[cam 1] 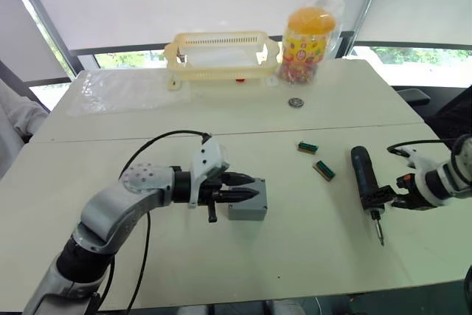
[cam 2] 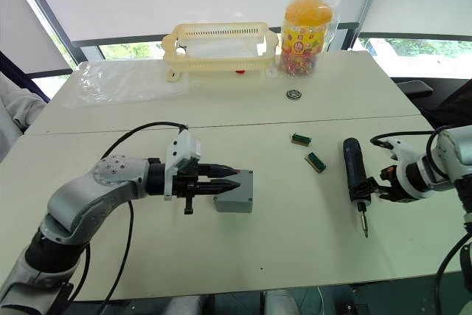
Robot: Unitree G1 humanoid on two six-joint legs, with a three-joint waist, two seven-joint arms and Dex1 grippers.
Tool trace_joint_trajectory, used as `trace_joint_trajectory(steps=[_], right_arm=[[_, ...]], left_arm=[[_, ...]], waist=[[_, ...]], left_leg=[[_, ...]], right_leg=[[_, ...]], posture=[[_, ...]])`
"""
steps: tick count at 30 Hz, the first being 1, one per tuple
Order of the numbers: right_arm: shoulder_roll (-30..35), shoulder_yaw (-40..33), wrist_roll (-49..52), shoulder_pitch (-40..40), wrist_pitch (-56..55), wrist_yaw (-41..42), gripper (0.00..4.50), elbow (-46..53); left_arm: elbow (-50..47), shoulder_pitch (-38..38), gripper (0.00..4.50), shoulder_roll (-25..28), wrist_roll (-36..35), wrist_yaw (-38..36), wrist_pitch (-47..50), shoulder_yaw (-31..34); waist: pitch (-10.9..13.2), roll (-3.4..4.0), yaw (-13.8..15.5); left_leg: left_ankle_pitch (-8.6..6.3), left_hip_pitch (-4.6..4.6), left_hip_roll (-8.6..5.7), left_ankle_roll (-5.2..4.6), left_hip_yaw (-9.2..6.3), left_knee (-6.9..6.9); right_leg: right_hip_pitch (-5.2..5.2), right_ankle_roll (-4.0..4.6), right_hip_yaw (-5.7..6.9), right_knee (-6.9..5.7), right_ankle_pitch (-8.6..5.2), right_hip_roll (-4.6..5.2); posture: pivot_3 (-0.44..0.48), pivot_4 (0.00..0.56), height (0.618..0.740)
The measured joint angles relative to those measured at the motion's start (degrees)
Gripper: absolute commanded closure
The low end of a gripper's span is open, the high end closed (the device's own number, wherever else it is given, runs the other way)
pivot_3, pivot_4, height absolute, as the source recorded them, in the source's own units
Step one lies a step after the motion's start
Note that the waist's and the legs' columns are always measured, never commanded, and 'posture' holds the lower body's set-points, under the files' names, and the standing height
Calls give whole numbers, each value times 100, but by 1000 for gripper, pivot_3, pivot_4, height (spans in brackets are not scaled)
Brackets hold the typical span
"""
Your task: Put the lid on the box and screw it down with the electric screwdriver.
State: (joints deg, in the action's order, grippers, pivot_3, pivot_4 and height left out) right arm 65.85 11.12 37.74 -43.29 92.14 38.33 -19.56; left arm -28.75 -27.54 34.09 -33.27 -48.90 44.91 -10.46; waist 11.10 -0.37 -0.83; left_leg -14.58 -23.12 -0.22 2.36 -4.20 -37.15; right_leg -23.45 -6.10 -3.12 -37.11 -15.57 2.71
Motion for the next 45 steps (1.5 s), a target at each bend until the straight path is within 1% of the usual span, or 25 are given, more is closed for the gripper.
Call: trace_joint_trajectory(steps=[3, 4, 6, 7, 9, 10, 15, 18, 20, 21, 22, 23, 25, 26, 28, 30, 31, 33, 35, 38, 40, 45], right_arm=[[-44, 82, -150, -21, -8, 44, 57, 14], [-78, 99, -207, -27, -14, 44, 292, 31], [-158, 141, -315, -28, -66, 66, 933, 87], [-188, 175, -333, -25, -106, 82, 1365, 140], [-222, 266, -406, 14, -170, 132, 2366, 323], [-211, 307, -445, 47, -194, 151, 2725, 422], [-185, 300, -616, 227, -348, 215, 2726, 734], [-292, 196, -721, 246, -578, 220, 2726, 630], [-715, -221, -884, 30, -807, -192, 2726, 130], [-1004, -653, -1098, -182, -1138, -679, 2726, -218], [-1139, -1071, -1246, -320, -1390, -1047, 2726, -332], [-1243, -1489, -1324, -419, -1558, -1337, 2726, -303], [-1406, -2203, -1356, -485, -1737, -1720, 2726, 159], [-1553, -2569, -1346, -452, -1847, -1863, 2726, 648], [-1817, -3044, -1197, -324, -2010, -1944, 2726, 1436], [-2209, -3332, -1029, 59, -2398, -1939, 2726, 2367], [-2360, -3366, -927, 183, -2466, -1912, 2726, 2671], [-3062, -3555, -695, 576, -3014, -1875, 2726, 3449], [-3794, -3458, -479, 941, -3681, -1811, 2726, 4152], [-4260, -3070, -345, 1307, -4358, -1639, 2726, 4734], [-4446, -2814, -311, 1594, -4714, -1507, 2726, 4892], [-4486, -2130, -439, 2351, -5176, -1207, 2726, 4904]], left_arm=[[-114, 33, 3255, 53, -30, 71, 83, 47], [-122, 43, 3255, 62, -51, 98, 89, 57], [-136, 82, 3255, 62, -69, 173, 95, 84], [-136, 88, 3255, 62, -73, 187, 100, 84], [-137, 88, 3255, 61, -103, 237, 101, 85], [-137, 96, 3255, 68, -106, 262, 102, 87], [-128, 133, 3255, 206, -114, 255, 94, 120], [-68, 142, 3255, 347, -117, 141, 76, 220], [120, 71, 3255, 452, -124, -18, 48, 298], [293, -46, 3255, 467, -137, -139, 36, 326], [409, -133, 3255, 479, -170, -242, 18, 345], [498, -194, 3255, 516, -208, -361, -28, 363], [683, -279, 3255, 549, -236, -584, -82, 422], [802, -297, 3255, 601, -221, -719, -139, 404], [976, -394, 3255, 634, -141, -915, -217, 282], [1170, -505, 3255, 648, 17, -1163, -408, 106], [1270, -553, 3255, 658, 77, -1251, -463, 35], [1575, -769, 3255, 593, 284, -1437, -651, -147], [1844, -1008, 3255, 359, 486, -1540, -866, -340], [2086, -1063, 3255, 199, 726, -1663, -1087, -559], [2239, -1060, 3255, 128, 881, -1688, -1165, -654], [2312, -1051, 3255, 10, 1154, -1665, -1275, -719]], waist=[[0, -1, 1], [-1, -1, 0], [-8, -13, -1], [-10, -16, -2], [-10, -17, -3], [-13, -22, 0], [-20, -34, 7], [-23, -40, -3], [-19, -56, -59], [-4, -36, -73], [6, 2, -64], [4, 22, -46], [4, 23, -28], [2, 25, -23], [2, 26, -18], [1, 26, -13], [1, 26, -21], [2, 23, -27], [2, 25, -25], [2, 25, -26], [0, 22, -11], [0, 23, -21]], left_leg=[[0, 0, 0, 0, 0, 0], [0, 1, 0, 0, -1, -1], [0, 4, 0, 0, -3, -2], [0, 5, 0, 0, -3, -4], [0, 6, 0, 0, -3, -6], [0, 5, 0, 0, -4, -7], [0, 6, 0, 0, -11, -9], [0, 8, -1, 0, -8, -17], [0, 23, 1, 1, 11, -19], [6, 20, -3, 8, 24, -20], [14, 8, -6, 11, 38, -18], [14, -2, -6, 11, 40, -13], [14, -11, -1, 10, 29, 5], [13, -20, 4, 9, 23, 11], [13, -37, 6, 9, 18, 21], [13, -42, 6, 8, 22, 27], [13, -42, 6, 8, 26, 25], [13, -42, 6, 8, 30, 13], [14, -41, 4, 9, 33, 4], [14, -33, 3, 10, 32, 0], [14, -32, 3, 10, 29, 0], [14, -32, 3, 10, 29, 0]], right_leg=[[1, 0, 0, 0, 0, 0], [2, 0, 0, 0, 0, 0], [7, 0, 1, 0, 0, -2], [8, 0, 2, 0, 0, -2], [10, 0, 2, 1, 0, -2], [11, 0, 2, 1, 0, -2], [15, 0, 8, 2, 0, -2], [22, 0, 6, 3, 1, 0], [29, 18, -5, 6, 11, 1], [21, 20, -17, 6, 17, 6], [3, 12, -32, 2, 24, 9], [-12, -1, -36, -1, 29, 7], [-29, -12, -34, -8, 33, -5], [-44, -13, -31, -15, 31, -11], [-68, -14, -27, -17, 29, -13], [-74, -14, -27, -12, 29, -9], [-74, -14, -29, -13, 29, -7], [-72, -14, -31, -16, 31, -6], [-70, -15, -33, -25, 32, -6], [-59, -15, -34, -25, 32, -5], [-55, -15, -33, -25, 32, -5], [-58, -15, -34, -30, 32, -5]], posture=[[0, 150, 740], [0, 150, 740], [0, 150, 740], [0, 150, 740], [0, 150, 740], [0, 150, 740], [0, 150, 740], [0, 150, 740], [0, 150, 740], [0, 150, 740], [0, 150, 740], [0, 150, 740], [0, 150, 740], [0, 150, 740], [0, 150, 740], [0, 150, 740], [0, 150, 740], [0, 150, 740], [0, 150, 740], [0, 150, 740], [0, 150, 740], [0, 150, 740]])
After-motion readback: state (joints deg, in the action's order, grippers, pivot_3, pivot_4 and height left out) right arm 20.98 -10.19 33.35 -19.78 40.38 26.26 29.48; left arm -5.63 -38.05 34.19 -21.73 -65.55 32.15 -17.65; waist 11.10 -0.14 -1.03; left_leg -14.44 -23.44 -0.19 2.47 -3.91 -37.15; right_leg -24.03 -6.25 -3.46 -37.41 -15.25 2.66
